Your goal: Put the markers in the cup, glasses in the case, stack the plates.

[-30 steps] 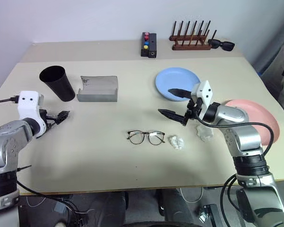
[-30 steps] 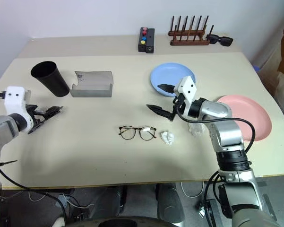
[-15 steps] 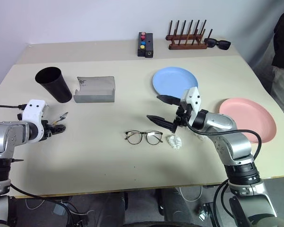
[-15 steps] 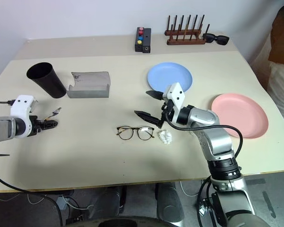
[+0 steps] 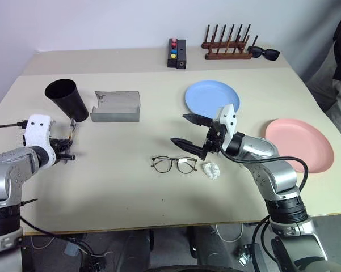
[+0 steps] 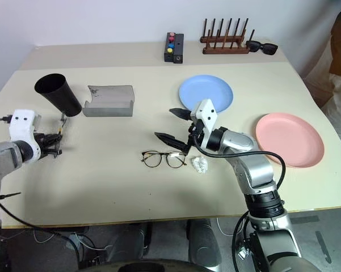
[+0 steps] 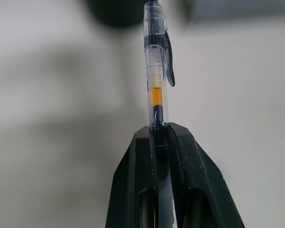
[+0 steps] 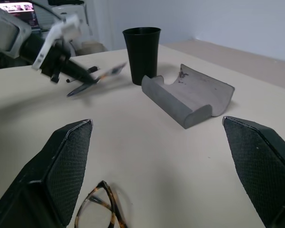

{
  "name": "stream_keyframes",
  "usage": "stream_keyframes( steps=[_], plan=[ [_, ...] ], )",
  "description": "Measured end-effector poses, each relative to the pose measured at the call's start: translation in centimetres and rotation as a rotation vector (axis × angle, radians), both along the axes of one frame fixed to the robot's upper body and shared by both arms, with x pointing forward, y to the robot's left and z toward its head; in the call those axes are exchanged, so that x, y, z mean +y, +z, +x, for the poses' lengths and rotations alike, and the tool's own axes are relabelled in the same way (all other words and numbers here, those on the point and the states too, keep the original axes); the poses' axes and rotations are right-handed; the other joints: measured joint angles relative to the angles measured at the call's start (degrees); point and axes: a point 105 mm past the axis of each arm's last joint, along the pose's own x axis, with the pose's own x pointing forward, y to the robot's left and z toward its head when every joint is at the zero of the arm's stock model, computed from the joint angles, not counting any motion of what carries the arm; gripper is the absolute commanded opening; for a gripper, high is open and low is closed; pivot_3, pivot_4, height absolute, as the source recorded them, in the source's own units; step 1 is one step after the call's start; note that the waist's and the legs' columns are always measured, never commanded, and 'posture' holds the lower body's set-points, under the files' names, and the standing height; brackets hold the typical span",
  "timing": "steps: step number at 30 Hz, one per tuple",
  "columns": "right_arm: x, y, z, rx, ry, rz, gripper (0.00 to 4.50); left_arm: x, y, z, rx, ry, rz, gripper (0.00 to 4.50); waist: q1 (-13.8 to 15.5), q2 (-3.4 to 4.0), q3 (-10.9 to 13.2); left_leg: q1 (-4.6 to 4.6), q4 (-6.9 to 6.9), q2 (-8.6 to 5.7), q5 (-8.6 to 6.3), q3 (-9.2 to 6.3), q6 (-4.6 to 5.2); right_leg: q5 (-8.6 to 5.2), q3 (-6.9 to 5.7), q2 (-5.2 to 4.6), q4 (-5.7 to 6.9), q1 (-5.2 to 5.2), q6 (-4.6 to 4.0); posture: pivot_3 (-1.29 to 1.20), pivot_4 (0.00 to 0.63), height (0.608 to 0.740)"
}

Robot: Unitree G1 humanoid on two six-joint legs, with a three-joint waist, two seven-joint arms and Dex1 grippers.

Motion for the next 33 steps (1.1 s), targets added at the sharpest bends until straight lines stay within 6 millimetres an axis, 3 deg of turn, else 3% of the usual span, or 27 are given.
stream_keyframes(
  steps=[5, 7, 10, 14, 18, 24, 33],
  plan=[
    [0.9, 0.2, -0.2, -0.002, 0.035, 0.012, 4.5, -3.2, 4.9, -0.1, -0.311, -0.158, -0.045, 0.06, 0.0, 0.0, 0.0, 0.0, 0.0, 0.0, 0.0, 0.01, 0.0, 0.0, 0.0, 0.01, 0.0, 0.01, -0.01, 0.0, 0.15, 0.74],
    [1.5, 0.5, -0.4, -0.01, 0.055, 0.023, 4.5, -3.7, 6.3, 0.3, -0.401, -0.166, -0.047, 0.06, 0.0, 0.0, 0.0, 0.01, 0.01, 0.0, 0.02, 0.01, -0.03, 0.0, 0.0, 0.02, 0.02, 0.01, -0.01, 0.0, 0.15, 0.74],
    [2.4, 1.1, -0.5, -0.013, 0.078, 0.067, 4.5, -2.7, 9.6, 1.8, -0.577, -0.078, -0.018, 0.06, 0.0, -0.02, 0.0, 0.01, 0.04, -0.01, 0.02, 0.0, -0.03, 0.01, 0.0, 0.03, 0.03, 0.02, 0.01, 0.0, 0.15, 0.74],
    [4.5, 1.8, -0.5, -0.041, 0.085, 0.11, 4.5, 0.7, 12.8, 4.1, -0.76, 0.174, 0.066, 0.06, -0.2, -0.03, 0.0, 0.03, 0.04, -0.02, 0.03, 0.01, -0.03, 0.03, 0.0, 0.04, 0.06, 0.02, 0.03, 0.0, 0.15, 0.74],
    [5.8, 1.4, 0.0, -0.047, 0.052, 0.126, 4.5, 2.1, 12.8, 6.3, -0.815, 0.312, 0.095, 0.06, -0.1, -0.03, 0.0, 0.01, 0.03, -0.03, 0.03, 0.0, -0.04, 0.05, 0.0, 0.03, 0.02, 0.02, 0.07, 0.0, 0.15, 0.74],
    [6.7, 1.5, -0.1, -0.056, 0.04, 0.139, 4.5, 2.5, 9.9, 9.2, -0.775, 0.372, 0.092, 0.06, -0.1, -0.05, 0.0, 0.0, 0.04, -0.04, 0.03, 0.0, -0.04, 0.06, -0.01, 0.03, 0.05, 0.0, 0.1, 0.0, 0.15, 0.74],
    [6.4, 1.4, 0.1, -0.055, 0.023, 0.136, 4.5, 2.5, 7.9, 10.2, -0.762, 0.411, 0.086, 0.06, -0.4, -0.05, 0.0, 0.0, 0.02, -0.04, 0.03, -0.01, -0.04, 0.06, -0.01, 0.03, 0.09, -0.02, 0.1, 0.0, 0.15, 0.74]
  ],
)
